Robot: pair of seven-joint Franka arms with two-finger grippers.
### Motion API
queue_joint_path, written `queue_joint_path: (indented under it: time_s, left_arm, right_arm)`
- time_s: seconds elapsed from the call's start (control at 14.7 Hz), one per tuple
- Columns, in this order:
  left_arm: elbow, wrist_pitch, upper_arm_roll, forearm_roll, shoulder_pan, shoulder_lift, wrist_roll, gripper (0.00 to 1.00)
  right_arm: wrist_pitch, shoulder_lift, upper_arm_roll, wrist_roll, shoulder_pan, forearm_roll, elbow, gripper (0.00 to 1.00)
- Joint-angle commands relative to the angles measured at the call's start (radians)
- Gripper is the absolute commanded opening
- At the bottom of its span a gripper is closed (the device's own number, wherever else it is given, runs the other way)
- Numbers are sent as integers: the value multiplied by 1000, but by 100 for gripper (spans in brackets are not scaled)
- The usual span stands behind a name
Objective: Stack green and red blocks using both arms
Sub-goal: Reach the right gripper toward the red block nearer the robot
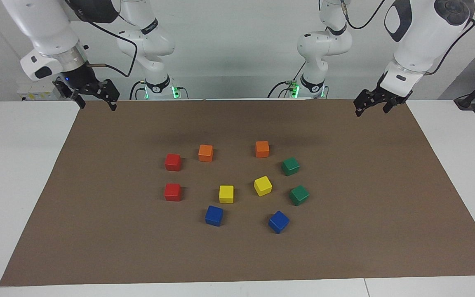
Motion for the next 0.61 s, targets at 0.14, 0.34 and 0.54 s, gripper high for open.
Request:
queue_joint_path:
  time_s: [0.14, 0.34, 0.54]
  left_arm:
    - [-8, 11, 5, -1, -2, -10, 5, 100]
    - [-6, 15, 5, -1, -2, -10, 3, 100]
    - [-9, 54, 4, -1, -11, -10, 0, 100]
  right_arm:
    - [187, -24, 6, 120, 71, 13, -179, 100]
    - [254, -10, 6, 169, 117, 14, -240, 100]
    - [313, -7, 6, 195, 128, 14, -309, 100]
